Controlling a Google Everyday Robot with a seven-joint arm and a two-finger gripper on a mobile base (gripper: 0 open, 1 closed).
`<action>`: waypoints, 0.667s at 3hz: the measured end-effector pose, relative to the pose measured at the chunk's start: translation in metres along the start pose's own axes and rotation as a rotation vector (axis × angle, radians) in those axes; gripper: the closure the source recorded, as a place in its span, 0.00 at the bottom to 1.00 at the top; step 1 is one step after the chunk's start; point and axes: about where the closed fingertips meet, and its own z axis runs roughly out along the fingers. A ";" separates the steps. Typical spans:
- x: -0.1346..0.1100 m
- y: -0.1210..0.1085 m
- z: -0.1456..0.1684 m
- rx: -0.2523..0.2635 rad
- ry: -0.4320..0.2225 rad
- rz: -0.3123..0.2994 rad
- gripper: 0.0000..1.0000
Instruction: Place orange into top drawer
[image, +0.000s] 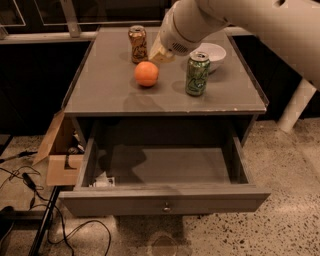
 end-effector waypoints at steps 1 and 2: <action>0.002 0.001 0.019 -0.025 0.002 0.003 0.36; 0.010 0.001 0.036 -0.042 0.009 0.022 0.14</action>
Offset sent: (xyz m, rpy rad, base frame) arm 0.0361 0.0039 -0.0491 0.0088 0.0790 -0.0169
